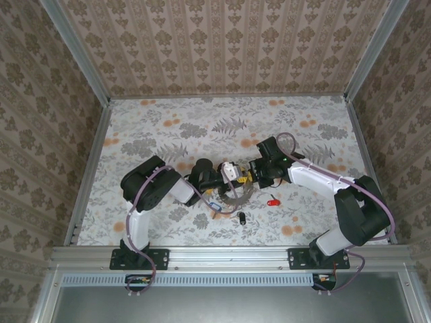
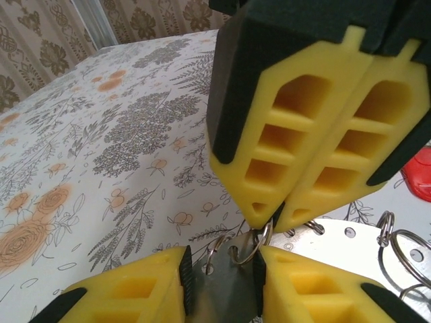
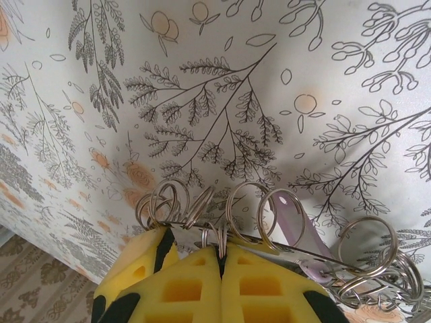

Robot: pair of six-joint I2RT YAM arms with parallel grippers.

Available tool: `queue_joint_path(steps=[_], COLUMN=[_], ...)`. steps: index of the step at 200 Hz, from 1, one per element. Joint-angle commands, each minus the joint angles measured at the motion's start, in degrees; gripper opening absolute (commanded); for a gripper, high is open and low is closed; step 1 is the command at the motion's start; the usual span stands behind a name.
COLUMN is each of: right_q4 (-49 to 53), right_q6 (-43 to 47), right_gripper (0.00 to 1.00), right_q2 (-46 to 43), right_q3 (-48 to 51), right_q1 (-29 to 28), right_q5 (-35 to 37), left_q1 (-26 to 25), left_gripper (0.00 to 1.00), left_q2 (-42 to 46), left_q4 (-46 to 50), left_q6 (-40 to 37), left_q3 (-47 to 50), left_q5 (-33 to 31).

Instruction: Put the keys on the keyring

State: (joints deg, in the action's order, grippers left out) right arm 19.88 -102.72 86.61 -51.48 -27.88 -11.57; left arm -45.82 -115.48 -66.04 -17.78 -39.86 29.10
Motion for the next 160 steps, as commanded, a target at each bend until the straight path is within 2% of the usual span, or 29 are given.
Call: queue_joint_path(steps=[1, 43, 109, 141, 160], right_q4=[-0.10, -0.22, 0.25, 0.41, 0.70], right_q6=[-1.25, -1.43, -1.95, -2.13, -2.20], right_gripper=[0.00, 0.00, 0.00, 0.00, 0.00], right_q2=[-1.60, -2.15, -2.94, -3.10, -3.58], right_q3=[0.66, 1.22, 1.20, 1.40, 1.89], right_q1=[-0.42, -0.60, -0.95, -1.21, -1.21], right_q5=[-2.20, -2.23, -2.00, -1.96, -1.79], left_q1=[-1.02, -1.60, -3.09, -3.75, -3.73], left_gripper=[0.29, 0.23, 0.21, 0.01, 0.00], left_q2=[-0.80, -0.88, -1.28, -1.49, -1.67], left_q4=[-1.99, -1.12, -0.26, -1.01, -3.75], left_q6=[0.26, -1.46, -3.15, -2.83, -1.71], left_q3=[-1.42, -1.62, -2.42, -2.70, -1.91], left_q5=[-0.80, 0.41, 0.42, -1.15, -1.72])
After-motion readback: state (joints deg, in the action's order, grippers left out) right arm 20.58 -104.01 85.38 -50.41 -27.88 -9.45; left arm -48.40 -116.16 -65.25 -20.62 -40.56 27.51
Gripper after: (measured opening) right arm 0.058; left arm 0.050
